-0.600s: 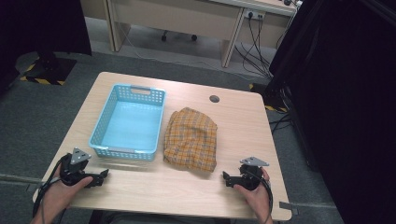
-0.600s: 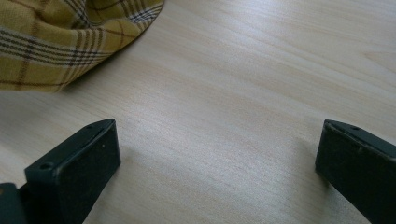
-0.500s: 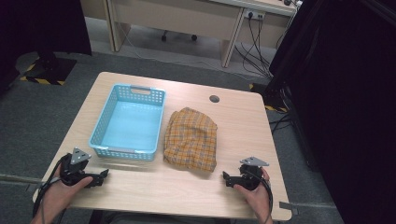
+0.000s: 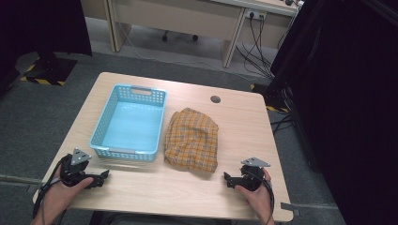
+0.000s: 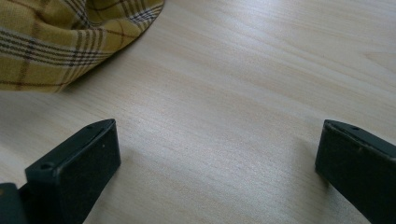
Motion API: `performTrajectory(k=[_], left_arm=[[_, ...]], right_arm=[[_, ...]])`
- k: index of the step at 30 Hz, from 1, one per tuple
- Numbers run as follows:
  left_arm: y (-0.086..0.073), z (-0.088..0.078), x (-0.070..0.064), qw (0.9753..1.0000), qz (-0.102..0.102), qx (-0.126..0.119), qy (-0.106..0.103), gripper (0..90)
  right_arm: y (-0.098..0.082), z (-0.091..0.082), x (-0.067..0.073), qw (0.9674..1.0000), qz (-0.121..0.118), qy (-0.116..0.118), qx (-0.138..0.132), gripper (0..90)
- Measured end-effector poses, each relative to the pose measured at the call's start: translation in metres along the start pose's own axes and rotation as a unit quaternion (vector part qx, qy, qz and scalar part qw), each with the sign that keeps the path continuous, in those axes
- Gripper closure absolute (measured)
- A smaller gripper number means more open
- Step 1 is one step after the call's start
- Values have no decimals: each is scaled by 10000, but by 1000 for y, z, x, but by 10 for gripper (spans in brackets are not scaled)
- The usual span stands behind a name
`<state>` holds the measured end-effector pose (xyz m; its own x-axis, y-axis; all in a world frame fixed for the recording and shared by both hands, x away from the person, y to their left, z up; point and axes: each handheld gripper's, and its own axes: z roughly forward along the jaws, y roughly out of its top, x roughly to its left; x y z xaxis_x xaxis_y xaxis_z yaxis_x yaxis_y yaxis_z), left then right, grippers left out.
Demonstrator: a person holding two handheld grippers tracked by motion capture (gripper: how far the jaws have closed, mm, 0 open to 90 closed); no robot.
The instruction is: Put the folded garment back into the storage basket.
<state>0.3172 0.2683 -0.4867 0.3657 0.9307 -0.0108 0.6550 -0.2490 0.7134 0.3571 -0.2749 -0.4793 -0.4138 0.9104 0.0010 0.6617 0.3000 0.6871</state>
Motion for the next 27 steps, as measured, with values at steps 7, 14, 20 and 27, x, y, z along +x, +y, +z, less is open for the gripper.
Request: performTrajectory(k=[7,14,20,27], left_arm=[[0,0,0,10000,0,1,0,0],[0,0,0,10000,0,1,0,0],[0,0,0,10000,-1,1,-1,0],[0,0,0,10000,-2,0,0,0]], right_arm=[[2,-1,-2,9999,62,102,-11,18],[5,-4,-4,9998,124,126,-94,18],[9,-6,-6,9995,175,167,-181,18],[13,-8,-6,9989,252,290,-254,20]])
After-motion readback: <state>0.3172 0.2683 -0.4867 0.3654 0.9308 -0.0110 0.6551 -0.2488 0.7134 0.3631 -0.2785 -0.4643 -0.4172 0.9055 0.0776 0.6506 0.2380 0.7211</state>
